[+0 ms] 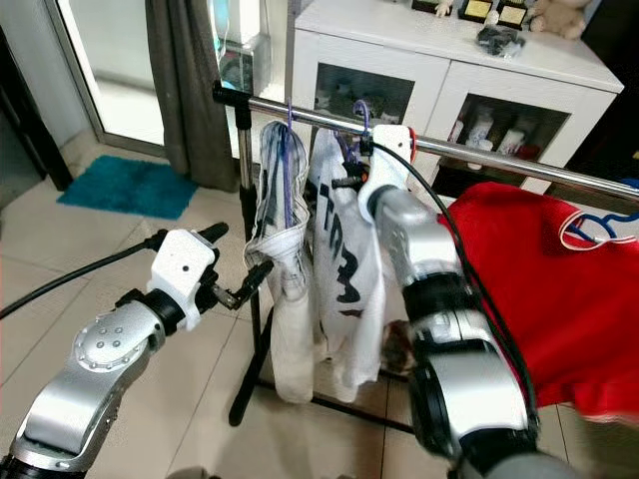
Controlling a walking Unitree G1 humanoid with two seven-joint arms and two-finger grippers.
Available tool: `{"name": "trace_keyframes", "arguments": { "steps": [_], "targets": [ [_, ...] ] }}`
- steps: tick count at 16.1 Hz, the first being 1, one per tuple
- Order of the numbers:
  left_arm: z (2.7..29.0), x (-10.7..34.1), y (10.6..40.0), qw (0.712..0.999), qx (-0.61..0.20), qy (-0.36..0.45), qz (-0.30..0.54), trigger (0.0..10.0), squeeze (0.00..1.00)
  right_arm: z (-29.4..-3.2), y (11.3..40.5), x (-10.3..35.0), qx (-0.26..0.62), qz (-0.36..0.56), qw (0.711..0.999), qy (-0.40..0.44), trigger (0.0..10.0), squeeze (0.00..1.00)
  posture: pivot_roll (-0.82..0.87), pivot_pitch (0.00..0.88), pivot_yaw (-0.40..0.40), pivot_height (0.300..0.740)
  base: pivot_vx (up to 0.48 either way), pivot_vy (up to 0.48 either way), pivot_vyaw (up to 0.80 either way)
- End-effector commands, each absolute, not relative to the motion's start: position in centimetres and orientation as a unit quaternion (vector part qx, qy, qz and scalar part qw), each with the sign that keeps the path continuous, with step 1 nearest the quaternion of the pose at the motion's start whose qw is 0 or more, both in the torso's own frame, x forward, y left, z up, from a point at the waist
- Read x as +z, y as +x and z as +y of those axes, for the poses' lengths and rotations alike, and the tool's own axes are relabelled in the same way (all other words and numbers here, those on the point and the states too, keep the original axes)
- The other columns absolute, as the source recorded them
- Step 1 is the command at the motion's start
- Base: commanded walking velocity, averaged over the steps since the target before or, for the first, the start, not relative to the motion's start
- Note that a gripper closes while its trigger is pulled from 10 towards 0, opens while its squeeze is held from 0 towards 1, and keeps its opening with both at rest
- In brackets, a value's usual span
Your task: Hang hanger
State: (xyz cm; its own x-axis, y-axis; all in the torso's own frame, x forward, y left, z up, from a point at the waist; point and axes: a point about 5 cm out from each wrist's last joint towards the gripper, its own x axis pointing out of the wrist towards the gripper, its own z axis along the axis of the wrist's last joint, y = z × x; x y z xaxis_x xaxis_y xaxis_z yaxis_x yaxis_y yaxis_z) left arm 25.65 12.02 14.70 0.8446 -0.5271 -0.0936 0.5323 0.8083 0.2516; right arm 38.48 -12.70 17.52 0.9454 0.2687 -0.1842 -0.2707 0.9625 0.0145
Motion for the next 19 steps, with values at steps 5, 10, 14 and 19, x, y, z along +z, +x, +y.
{"name": "trace_keyframes", "arguments": {
  "steps": [5, 10, 14, 19],
  "targets": [
    [11.3, 14.2, 25.6, 0.957, -0.267, 0.115, 0.011, 10.0, 0.0, -13.9, 34.9, 17.6, 0.168, 0.076, 0.982, -0.036, 0.0, 0.0, 0.11, 0.0, -0.072, 0.74, 0.0, 0.0, 0.0],
    [11.2, 13.9, 25.8, 0.958, -0.262, 0.112, 0.014, 10.0, 0.0, -14.7, 31.8, 15.6, 0.152, 0.099, 0.982, -0.053, 0.0, 0.0, 0.1, 0.0, -0.069, 0.74, 0.0, 0.0, 0.0],
    [11.2, 13.7, 25.8, 0.959, -0.26, 0.111, 0.015, 10.0, 0.0, -15.2, 29.9, 14.5, 0.119, 0.106, 0.986, -0.042, 0.0, 0.0, 0.09, 0.0, -0.069, 0.74, 0.0, 0.0, 0.0],
    [11.3, 13.4, 25.9, 0.96, -0.258, 0.111, 0.017, 10.0, 0.0, -16.2, 28.3, 14.0, 0.094, 0.097, 0.99, -0.035, 0.0, 0.0, 0.08, 0.0, -0.066, 0.74, 0.0, 0.0, 0.0]
  ]
}}
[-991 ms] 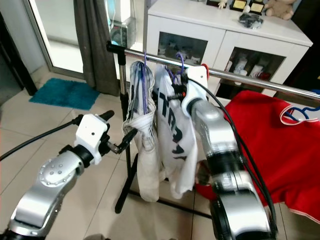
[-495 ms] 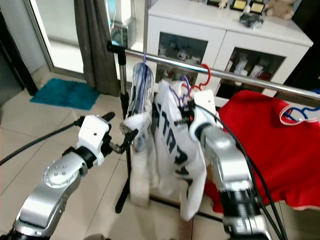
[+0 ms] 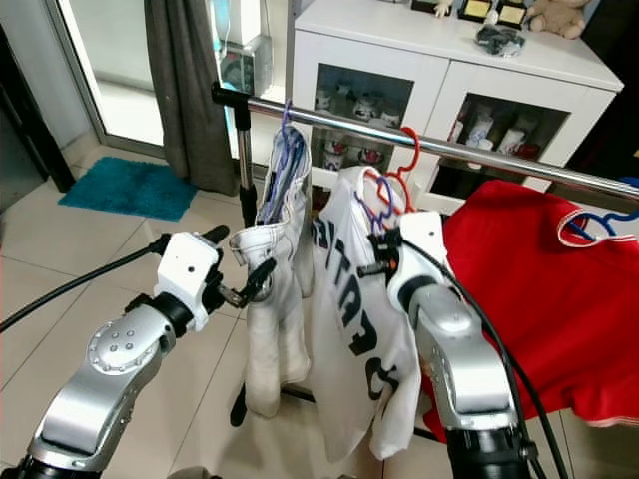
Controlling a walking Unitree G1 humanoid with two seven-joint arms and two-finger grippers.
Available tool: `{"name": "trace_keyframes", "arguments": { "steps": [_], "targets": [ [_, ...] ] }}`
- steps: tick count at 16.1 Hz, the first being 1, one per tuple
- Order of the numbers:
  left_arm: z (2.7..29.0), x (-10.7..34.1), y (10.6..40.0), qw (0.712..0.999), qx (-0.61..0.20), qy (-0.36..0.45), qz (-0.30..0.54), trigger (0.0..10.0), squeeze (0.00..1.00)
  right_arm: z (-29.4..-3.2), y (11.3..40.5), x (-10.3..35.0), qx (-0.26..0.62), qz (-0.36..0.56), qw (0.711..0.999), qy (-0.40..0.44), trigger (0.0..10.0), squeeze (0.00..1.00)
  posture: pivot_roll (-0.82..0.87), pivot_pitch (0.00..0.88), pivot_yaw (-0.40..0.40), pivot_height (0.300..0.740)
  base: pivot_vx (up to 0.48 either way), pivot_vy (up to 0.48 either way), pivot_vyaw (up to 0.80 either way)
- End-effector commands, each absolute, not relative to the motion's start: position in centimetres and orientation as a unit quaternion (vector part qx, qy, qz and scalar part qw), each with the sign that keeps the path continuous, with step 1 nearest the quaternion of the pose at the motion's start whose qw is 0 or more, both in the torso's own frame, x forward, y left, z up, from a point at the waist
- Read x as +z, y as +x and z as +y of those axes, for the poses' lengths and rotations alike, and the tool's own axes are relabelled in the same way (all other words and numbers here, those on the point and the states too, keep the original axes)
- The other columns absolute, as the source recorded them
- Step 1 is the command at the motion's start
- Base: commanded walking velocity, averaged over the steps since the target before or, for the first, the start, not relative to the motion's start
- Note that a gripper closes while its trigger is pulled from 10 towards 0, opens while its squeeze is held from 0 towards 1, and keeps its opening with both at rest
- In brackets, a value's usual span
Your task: Hang hanger
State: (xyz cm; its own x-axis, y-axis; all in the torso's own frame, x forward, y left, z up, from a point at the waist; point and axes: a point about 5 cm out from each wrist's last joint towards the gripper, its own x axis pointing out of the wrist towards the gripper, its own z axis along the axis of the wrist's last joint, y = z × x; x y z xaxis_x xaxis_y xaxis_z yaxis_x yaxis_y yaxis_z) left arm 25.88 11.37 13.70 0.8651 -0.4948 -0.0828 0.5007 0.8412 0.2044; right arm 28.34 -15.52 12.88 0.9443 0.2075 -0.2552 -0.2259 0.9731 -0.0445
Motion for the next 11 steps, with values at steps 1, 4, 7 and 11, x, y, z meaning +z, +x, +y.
{"name": "trace_keyframes", "arguments": {
  "steps": [1, 4, 7, 11],
  "targets": [
    [11.25, 13.34, 25.91, 0.96, -0.258, 0.11, 0.017, 10.0, 0.0, -16.28, 28.05, 13.86, 0.092, 0.097, 0.99, -0.033, 0.0, 0.0, 0.08, 0.0, -0.065, 0.74, 0.0, 0.0, 0.0],
    [11.23, 13.21, 25.86, 0.96, -0.259, 0.108, 0.018, 10.0, 0.0, -16.55, 27.65, 13.57, 0.082, 0.098, 0.991, -0.026, 0.0, 0.0, 0.07, 0.0, -0.065, 0.74, -0.165, 0.0, 0.0],
    [11.29, 13.01, 25.73, 0.959, -0.262, 0.11, 0.02, 10.0, 0.0, -16.4, 27.35, 13.46, 0.079, 0.099, 0.992, -0.017, 0.0, 0.0, 0.07, 0.0, -0.062, 0.74, -0.276, 0.0, 0.0],
    [11.5, 12.82, 25.71, 0.958, -0.261, 0.114, 0.021, 10.0, 0.0, -16.1, 27.11, 13.31, 0.081, 0.099, 0.992, -0.015, 0.0, 0.0, 0.07, 0.0, -0.068, 0.74, -0.299, 0.0, 0.0]
  ]
}}
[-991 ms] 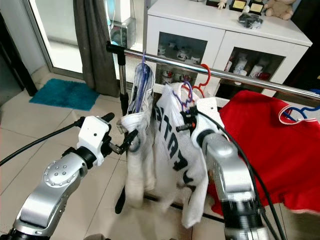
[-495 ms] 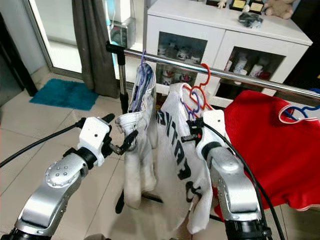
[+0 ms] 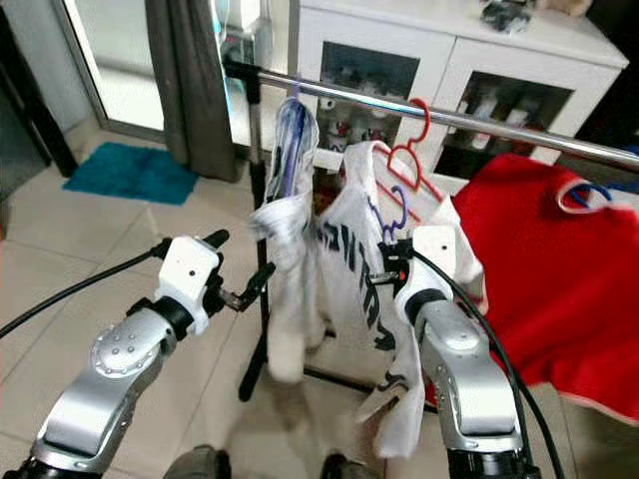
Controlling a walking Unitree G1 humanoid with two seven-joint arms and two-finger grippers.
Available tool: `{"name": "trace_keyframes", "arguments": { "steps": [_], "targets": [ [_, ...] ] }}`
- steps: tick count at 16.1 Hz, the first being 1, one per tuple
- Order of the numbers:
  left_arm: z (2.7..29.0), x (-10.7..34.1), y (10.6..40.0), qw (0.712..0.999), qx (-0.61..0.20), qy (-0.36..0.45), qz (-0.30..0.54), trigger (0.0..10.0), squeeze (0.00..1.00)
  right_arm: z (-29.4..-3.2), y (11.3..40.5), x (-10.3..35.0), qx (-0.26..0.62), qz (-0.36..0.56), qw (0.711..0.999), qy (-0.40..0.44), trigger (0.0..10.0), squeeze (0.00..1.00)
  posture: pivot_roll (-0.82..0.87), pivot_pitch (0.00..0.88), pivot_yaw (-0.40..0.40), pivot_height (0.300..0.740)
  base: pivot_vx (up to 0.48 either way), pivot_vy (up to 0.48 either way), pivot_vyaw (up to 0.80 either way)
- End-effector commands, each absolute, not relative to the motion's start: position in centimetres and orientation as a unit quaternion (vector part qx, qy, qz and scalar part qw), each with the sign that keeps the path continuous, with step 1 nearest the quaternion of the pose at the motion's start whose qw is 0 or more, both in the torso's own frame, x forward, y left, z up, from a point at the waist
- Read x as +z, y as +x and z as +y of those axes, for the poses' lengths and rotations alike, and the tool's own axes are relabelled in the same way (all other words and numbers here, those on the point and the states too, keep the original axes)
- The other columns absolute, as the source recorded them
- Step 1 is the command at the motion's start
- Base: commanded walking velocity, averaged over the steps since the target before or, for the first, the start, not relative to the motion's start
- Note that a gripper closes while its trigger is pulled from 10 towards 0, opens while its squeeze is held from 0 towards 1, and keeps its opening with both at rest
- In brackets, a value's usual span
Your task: Hang hanger
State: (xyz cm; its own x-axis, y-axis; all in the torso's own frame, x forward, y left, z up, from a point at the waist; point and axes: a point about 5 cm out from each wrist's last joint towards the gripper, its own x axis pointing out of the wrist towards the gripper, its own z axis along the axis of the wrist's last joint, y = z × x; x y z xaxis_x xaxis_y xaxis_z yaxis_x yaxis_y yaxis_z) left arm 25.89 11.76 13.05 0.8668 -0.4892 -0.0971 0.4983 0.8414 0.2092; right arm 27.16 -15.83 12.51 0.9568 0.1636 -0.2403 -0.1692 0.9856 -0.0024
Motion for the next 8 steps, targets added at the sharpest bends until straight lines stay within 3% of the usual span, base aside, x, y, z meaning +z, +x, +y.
{"name": "trace_keyframes", "arguments": {
  "steps": [1, 8],
  "targets": [
    [11.51, 12.8, 25.73, 0.958, -0.26, 0.115, 0.021, 10.0, 0.0, -16.07, 27.14, 13.29, 0.081, 0.099, 0.992, -0.015, 0.0, 0.0, 0.07, 0.0, -0.07, 0.74, -0.289, 0.0, 0.0],
    [11.45, 13.01, 26.03, 0.959, -0.26, 0.113, 0.016, 10.0, 0.0, -16.19, 27.31, 13.56, 0.08, 0.095, 0.992, -0.015, 0.0, 0.0, 0.07, 0.0, -0.069, 0.74, -0.289, 0.0, 0.0]
  ]
}}
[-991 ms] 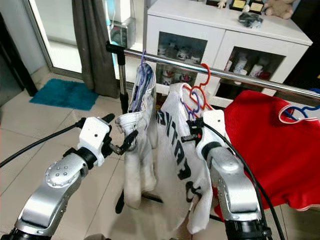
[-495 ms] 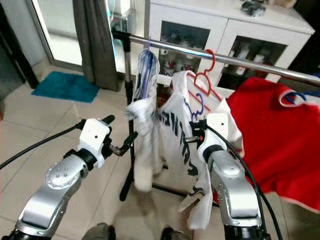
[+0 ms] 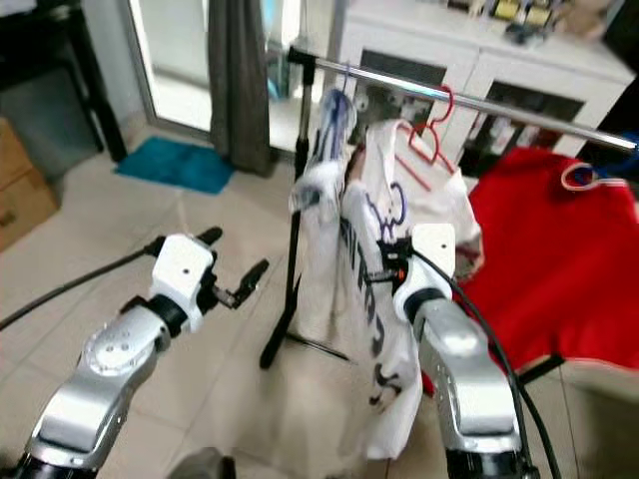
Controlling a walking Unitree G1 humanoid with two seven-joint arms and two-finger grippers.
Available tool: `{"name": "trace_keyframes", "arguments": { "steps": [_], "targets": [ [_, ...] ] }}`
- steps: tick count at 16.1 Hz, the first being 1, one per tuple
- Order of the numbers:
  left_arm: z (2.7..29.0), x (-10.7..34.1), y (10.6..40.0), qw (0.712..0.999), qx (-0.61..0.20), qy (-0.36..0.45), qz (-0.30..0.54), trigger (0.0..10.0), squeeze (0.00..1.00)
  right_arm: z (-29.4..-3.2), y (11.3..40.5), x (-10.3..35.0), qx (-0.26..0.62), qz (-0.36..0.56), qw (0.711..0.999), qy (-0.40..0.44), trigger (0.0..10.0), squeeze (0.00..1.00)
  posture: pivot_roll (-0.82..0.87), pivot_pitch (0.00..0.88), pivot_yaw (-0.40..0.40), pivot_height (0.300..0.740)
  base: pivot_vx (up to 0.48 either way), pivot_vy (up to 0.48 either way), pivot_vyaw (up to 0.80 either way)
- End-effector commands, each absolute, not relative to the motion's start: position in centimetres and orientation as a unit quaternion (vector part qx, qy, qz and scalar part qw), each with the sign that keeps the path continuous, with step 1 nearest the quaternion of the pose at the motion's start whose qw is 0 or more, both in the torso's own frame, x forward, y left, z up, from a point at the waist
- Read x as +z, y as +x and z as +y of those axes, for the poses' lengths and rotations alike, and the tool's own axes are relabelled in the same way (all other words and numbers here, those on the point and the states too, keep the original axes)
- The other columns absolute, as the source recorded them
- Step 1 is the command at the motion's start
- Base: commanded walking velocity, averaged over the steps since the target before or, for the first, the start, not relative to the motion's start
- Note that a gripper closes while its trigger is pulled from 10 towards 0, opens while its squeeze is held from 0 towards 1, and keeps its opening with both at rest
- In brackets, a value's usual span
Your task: Hang hanger
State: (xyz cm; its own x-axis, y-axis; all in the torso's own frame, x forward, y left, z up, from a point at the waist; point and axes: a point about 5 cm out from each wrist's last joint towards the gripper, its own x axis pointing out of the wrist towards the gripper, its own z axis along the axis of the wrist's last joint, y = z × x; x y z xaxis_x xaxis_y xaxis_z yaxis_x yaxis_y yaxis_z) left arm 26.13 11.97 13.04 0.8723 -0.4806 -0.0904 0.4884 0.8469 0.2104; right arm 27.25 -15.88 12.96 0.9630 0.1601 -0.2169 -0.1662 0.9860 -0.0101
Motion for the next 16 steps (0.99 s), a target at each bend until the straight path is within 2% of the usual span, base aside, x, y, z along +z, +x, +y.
{"name": "trace_keyframes", "arguments": {
  "steps": [1, 3, 4, 5, 9, 11, 16],
  "targets": [
    [11.5, 13.0, 26.1, 0.959, -0.259, 0.113, 0.015, 10.0, 0.0, -16.2, 27.3, 13.5, 0.08, 0.095, 0.992, -0.016, 0.0, 0.0, 0.07, 0.0, -0.069, 0.74, -0.289, 0.0, 0.0],
    [11.3, 13.2, 26.3, 0.96, -0.262, 0.101, 0.011, 10.0, 0.0, -16.3, 27.3, 13.6, 0.08, 0.093, 0.992, -0.016, 0.0, 0.0, 0.08, 0.0, -0.069, 0.74, 0.0, 0.0, 0.0],
    [10.9, 13.4, 26.6, 0.96, -0.271, 0.061, 0.013, 10.0, 0.0, -16.1, 27.4, 14.1, 0.09, 0.074, 0.993, -0.029, 0.0, 0.0, 0.07, 0.0, -0.071, 0.74, 0.0, 0.0, 0.0],
    [10.5, 13.7, 26.9, 0.958, -0.285, 0.028, 0.012, 10.0, 1.0, -15.8, 27.5, 14.6, 0.101, 0.058, 0.992, -0.047, 0.0, 0.0, 0.07, 0.0, -0.073, 0.74, 0.0, 0.0, 0.0],
    [9.9, 14.0, 29.1, 0.96, -0.281, -0.002, 0.022, 10.0, 1.0, -13.9, 27.9, 16.3, 0.155, 0.004, 0.984, -0.086, 0.0, 0.0, 0.07, 0.0, -0.08, 0.74, 0.0, 0.0, 0.0],
    [9.1, 14.6, 30.1, 0.952, -0.304, -0.012, 0.018, 10.0, 1.0, -12.8, 28.0, 17.1, 0.185, -0.012, 0.98, -0.076, 0.0, 0.0, 0.07, 0.0, -0.083, 0.74, 0.0, 0.0, 0.0],
    [7.4, 15.6, 31.5, 0.94, -0.341, 0.032, 0.003, 10.0, 1.0, -12.0, 27.8, 17.9, 0.236, -0.029, 0.971, -0.027, 0.0, 0.0, 0.07, 0.0, -0.077, 0.74, 0.0, 0.0, 0.0]
  ]
}}
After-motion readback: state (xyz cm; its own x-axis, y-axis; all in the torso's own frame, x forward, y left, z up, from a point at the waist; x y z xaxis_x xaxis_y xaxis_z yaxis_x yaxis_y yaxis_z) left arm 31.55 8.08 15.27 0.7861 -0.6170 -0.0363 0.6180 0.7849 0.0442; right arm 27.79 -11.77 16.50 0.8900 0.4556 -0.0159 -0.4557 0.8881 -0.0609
